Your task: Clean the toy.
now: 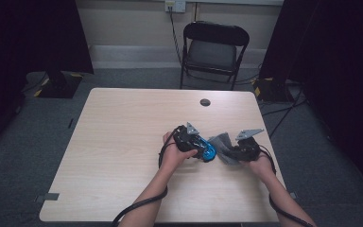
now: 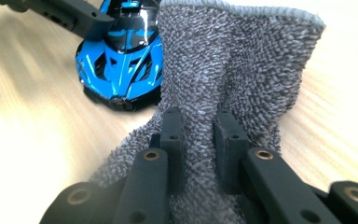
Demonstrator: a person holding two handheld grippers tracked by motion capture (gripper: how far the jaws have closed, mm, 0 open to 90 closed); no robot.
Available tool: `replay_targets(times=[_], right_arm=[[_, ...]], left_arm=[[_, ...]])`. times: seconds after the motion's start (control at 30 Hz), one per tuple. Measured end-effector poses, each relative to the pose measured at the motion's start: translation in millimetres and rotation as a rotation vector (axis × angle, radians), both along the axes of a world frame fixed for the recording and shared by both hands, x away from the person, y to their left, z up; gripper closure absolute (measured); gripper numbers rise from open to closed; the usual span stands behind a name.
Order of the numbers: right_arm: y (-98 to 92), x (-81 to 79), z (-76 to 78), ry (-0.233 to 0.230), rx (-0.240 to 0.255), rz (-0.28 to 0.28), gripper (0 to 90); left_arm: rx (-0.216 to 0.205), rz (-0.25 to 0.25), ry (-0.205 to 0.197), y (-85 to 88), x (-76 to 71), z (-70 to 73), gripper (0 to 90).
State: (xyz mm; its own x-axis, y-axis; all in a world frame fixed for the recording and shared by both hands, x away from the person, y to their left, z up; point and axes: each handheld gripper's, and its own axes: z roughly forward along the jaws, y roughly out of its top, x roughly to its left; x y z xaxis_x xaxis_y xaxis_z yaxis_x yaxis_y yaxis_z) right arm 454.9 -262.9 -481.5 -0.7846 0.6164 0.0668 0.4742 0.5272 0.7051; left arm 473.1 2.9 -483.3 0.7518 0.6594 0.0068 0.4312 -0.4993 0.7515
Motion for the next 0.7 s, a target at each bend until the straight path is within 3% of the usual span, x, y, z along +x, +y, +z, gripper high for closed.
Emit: replay_targets(times=[0.4, 0.57, 0.7], right_arm=[[-13.3, -22.0, 1.4, 0.003, 0.021, -0.003, 75.5], [-17.1, -27.3, 9.8, -0.003, 0.039, -0.009, 74.7], [-19.1, -28.2, 20.8, -0.025, 0.046, -0.019, 74.7]], left_arm=[[0.003, 0.006, 0.002, -0.4, 0.2, 0.5, 6.0], [0.015, -0.004, 0.009, 0.4, 1.5, 2.5, 7.2], [0.01, -0.019, 0.013, 4.6, 1.6, 6.1, 14.6]])
